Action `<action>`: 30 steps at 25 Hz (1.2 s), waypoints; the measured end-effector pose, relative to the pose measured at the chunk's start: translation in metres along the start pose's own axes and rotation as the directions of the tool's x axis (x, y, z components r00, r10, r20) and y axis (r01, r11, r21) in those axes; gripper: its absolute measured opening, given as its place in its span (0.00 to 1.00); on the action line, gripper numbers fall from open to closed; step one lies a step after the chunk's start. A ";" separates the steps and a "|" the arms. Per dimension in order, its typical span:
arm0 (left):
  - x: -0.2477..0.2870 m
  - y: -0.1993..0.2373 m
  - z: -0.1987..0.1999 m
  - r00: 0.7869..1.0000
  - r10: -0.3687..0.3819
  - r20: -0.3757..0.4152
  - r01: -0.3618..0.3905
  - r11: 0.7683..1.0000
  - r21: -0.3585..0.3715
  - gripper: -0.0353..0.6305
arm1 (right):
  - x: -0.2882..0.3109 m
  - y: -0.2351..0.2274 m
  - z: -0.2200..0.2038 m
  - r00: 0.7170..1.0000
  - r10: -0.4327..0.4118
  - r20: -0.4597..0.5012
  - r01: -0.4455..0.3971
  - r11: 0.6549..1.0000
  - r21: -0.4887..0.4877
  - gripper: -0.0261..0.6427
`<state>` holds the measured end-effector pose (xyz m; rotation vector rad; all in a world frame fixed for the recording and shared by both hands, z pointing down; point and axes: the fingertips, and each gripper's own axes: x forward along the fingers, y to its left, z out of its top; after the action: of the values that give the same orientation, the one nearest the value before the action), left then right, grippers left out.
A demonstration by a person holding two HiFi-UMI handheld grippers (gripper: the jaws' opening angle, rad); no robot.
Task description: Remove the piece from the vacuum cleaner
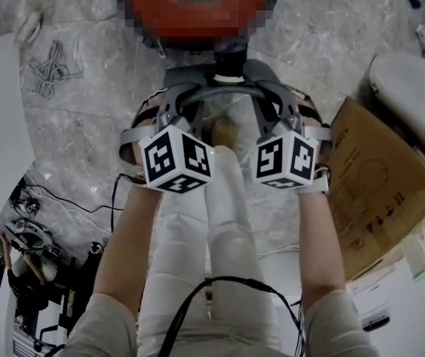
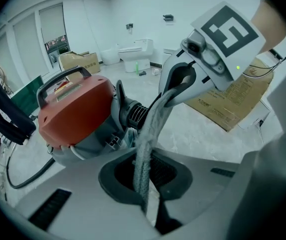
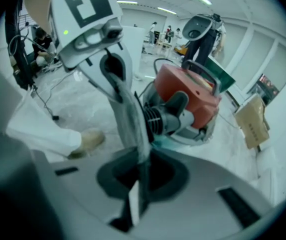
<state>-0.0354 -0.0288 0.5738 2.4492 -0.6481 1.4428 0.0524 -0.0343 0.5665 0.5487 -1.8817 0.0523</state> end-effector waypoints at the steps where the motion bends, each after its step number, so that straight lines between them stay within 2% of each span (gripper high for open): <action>1: 0.001 0.000 -0.002 1.000 -0.002 0.000 0.002 1.000 0.001 0.10 | -0.002 0.000 0.002 1.000 -0.006 -0.001 0.006 1.000 -0.013 0.08; 7: 0.014 0.000 -0.011 1.000 -0.024 -0.018 0.024 0.999 -0.029 0.10 | -0.011 0.002 0.011 1.000 -0.018 -0.022 0.015 0.994 -0.109 0.08; 10: 0.016 -0.001 -0.012 0.999 -0.041 -0.030 0.039 0.998 -0.047 0.10 | -0.014 0.002 0.014 0.999 -0.023 -0.026 0.020 0.993 -0.118 0.08; 16: 0.001 -0.004 -0.003 0.999 -0.031 -0.019 0.030 0.999 -0.036 0.10 | -0.003 0.002 0.003 1.000 -0.007 0.014 0.007 1.000 0.020 0.08; 23: -0.006 -0.006 0.005 1.000 -0.022 -0.019 0.021 0.999 -0.027 0.10 | 0.007 0.004 -0.006 1.000 0.014 0.024 -0.016 0.997 0.074 0.08; 25: -0.003 -0.007 0.003 1.000 -0.027 -0.015 0.027 0.999 -0.044 0.10 | 0.006 0.002 -0.006 1.000 0.012 0.016 -0.013 0.998 0.059 0.08; 30: 0.010 -0.005 -0.007 0.999 -0.041 -0.022 0.039 0.994 -0.099 0.10 | -0.005 0.002 0.002 1.000 -0.012 -0.008 0.012 0.999 -0.050 0.08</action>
<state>-0.0341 -0.0239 0.5866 2.3521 -0.6460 1.3892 0.0511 -0.0318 0.5620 0.5247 -1.8667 0.0000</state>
